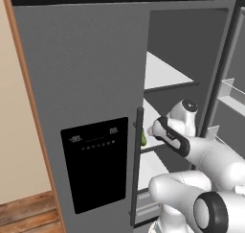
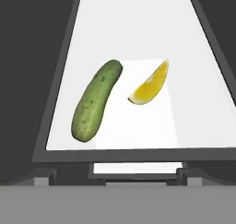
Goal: Gather the lemon wedge and cucumber from the fridge and place them on a tray on the dining counter. Then gather the fishs from the fridge and place them on the other tray.
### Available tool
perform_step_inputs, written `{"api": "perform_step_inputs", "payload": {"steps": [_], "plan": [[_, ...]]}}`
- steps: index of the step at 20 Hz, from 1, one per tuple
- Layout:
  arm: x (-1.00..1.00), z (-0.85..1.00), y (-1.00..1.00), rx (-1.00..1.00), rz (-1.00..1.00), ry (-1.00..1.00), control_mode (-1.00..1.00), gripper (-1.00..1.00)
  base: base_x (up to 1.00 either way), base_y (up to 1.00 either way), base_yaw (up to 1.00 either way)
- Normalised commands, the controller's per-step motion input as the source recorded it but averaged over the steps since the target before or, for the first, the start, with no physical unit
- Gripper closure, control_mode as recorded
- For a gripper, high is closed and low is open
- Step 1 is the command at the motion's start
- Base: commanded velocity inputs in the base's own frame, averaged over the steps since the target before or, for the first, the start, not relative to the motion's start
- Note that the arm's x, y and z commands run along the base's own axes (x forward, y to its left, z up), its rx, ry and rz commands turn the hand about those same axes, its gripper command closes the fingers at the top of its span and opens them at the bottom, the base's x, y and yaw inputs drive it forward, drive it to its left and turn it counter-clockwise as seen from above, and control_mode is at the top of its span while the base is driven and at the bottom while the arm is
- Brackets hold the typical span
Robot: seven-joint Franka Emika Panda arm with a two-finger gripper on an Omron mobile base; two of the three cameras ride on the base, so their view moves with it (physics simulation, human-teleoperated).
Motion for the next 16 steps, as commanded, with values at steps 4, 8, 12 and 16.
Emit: {"api": "perform_step_inputs", "payload": {"steps": [4, 8, 12, 16], "plan": [[0.28, -0.19, 0.00, 0.04, 0.05, 0.00, -1.00, -1.00, 0.00, 0.00, 0.00], [0.26, -0.21, 0.06, 0.01, 0.00, 0.02, -1.00, -1.00, 0.00, 0.00, 0.00], [0.28, -0.22, 0.11, 0.00, 0.00, 0.07, -1.00, -1.00, 0.00, 0.00, 0.00], [0.17, -0.11, 0.04, 0.01, 0.00, 0.07, -1.00, -1.00, 0.00, 0.00, 0.00]]}}
